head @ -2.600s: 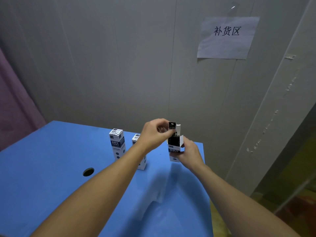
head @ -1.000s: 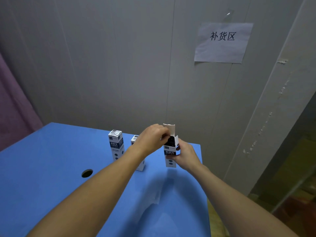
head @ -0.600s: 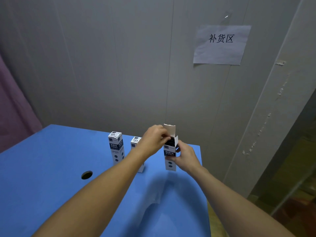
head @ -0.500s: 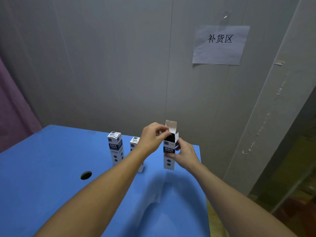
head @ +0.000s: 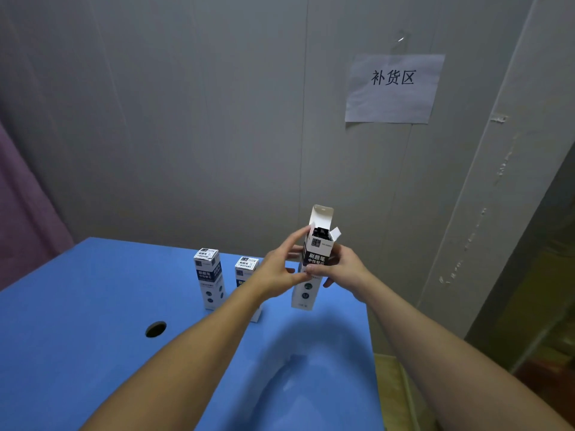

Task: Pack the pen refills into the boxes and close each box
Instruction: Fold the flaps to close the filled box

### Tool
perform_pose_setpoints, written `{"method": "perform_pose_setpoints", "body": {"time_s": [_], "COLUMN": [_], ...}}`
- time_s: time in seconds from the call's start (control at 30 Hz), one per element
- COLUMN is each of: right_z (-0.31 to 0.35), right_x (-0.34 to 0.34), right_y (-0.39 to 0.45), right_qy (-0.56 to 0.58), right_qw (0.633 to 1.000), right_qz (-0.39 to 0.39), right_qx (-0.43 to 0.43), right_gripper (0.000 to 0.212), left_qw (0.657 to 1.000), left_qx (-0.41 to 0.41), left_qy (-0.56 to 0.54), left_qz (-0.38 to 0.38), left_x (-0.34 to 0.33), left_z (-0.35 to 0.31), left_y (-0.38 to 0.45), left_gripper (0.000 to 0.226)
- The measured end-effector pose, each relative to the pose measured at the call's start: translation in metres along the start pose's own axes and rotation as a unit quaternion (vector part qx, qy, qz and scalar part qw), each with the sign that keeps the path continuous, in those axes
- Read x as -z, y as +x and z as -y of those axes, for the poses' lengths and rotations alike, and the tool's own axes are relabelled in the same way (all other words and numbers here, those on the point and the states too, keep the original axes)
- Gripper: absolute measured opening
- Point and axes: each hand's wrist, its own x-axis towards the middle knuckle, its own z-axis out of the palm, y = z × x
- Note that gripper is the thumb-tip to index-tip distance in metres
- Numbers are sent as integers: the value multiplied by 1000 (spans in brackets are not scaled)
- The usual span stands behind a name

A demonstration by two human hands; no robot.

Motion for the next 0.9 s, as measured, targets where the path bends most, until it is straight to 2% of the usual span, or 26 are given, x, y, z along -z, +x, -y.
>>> {"method": "perform_pose_setpoints", "body": {"time_s": [0.2,0.37,0.47,0.53,0.63,0.9], "right_z": [3,-4,-2,0,5,9], "right_x": [5,22,24,23,21,23], "right_y": [-3,-4,-4,-3,-3,2], "right_qy": [48,250,224,182,179,235], "right_qw": [998,962,966,974,977,969], "right_qz": [37,91,83,79,64,1], "right_qx": [4,-64,-100,-105,-101,-75], "right_gripper": [37,55,51,57,59,14], "left_qw": [1000,999,998,998,998,997], "left_qx": [-7,14,25,27,29,40], "left_qy": [2,-32,-40,-36,-34,-10], "left_qz": [10,16,42,52,52,71], "left_x": [1,6,7,7,7,4], "left_z": [-5,-8,-11,-13,-15,-18], "left_y": [2,2,1,1,0,1], "left_gripper": [90,91,88,87,87,89]}}
